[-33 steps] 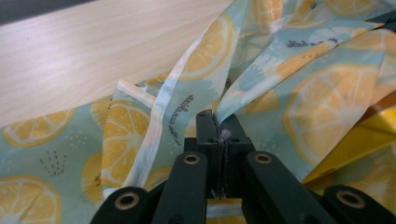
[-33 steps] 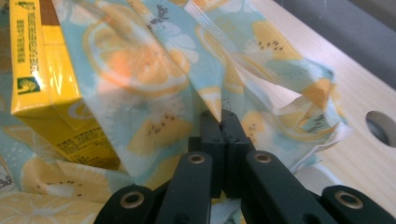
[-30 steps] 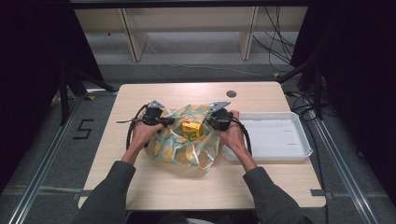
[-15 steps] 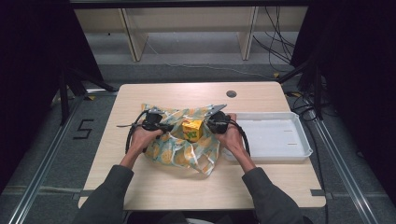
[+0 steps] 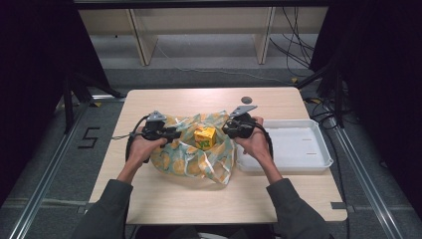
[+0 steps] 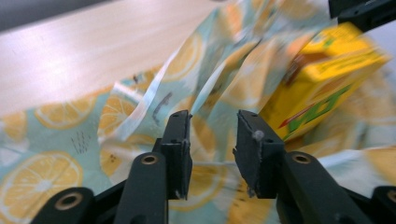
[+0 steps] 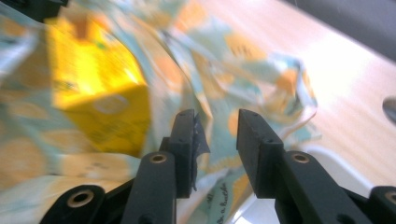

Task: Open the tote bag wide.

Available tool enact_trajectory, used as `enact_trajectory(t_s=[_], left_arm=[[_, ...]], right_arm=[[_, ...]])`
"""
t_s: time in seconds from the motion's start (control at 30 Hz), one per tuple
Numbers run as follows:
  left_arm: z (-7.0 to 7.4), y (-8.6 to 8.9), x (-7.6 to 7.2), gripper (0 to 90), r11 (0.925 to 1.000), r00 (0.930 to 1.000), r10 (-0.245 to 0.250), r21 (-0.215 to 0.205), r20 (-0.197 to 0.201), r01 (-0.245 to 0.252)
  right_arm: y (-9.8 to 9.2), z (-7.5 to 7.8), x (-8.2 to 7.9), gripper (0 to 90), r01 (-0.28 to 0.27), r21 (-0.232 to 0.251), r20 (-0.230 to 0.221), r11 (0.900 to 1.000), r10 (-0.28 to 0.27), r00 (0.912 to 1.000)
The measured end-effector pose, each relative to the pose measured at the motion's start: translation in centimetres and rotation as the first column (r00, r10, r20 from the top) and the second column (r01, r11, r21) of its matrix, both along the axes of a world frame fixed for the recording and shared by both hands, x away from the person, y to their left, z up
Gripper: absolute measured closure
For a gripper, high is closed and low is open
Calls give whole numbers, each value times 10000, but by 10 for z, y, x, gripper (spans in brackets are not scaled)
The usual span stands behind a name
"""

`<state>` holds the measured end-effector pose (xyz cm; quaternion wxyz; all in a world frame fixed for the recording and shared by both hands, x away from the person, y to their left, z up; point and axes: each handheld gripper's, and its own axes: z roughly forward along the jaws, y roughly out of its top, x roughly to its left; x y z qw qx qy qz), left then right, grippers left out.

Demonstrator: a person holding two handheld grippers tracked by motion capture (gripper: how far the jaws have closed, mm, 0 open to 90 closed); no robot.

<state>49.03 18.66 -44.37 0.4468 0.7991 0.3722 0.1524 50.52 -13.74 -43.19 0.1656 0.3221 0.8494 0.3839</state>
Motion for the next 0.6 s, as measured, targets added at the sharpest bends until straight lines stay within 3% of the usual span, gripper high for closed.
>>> enact_trajectory(t_s=[0.1, 0.13, 0.27, 0.33, 0.4, 0.43, 0.47, 0.6], left_arm=[[4, -1, -5, 612, 9999, 10000, 25, -148, 25, -24], [4, -2, -6, 601, 9990, 9993, -360, 261, 37, 359], [-3, -10, -3, 588, 9974, 9990, -431, 580, -79, 435], [-8, -15, 0, 591, 9966, 9990, -442, 684, -119, 449], [-14, -19, 4, 663, 9956, 9991, -429, 830, -57, 433], [-15, -20, 6, 711, 9958, 9992, -404, 824, -71, 409], [-20, -20, 12, 789, 9975, 9994, -334, 622, -114, 341], [-31, -21, 17, 883, 9981, 9992, -134, 597, -371, 156]], right_arm=[[-3, 4, -2, 671, -202, 299, 282, 9993, 194, 9994], [-4, 5, -5, 664, -565, 370, 174, 9977, 559, 9983], [3, 1, -5, 654, -702, 66, 23, 9975, 702, 9975], [9, -6, -3, 652, -839, -43, 255, 9965, 840, 9961], [14, -10, -2, 680, -1064, -237, 194, 9940, 1069, 9941], [17, -12, -2, 738, -1131, -438, 163, 9926, 1140, 9934], [19, -15, 0, 857, -1222, -596, 325, 9907, 1243, 9917], [20, -20, 5, 900, -1060, -712, 275, 9918, 1081, 9938]])
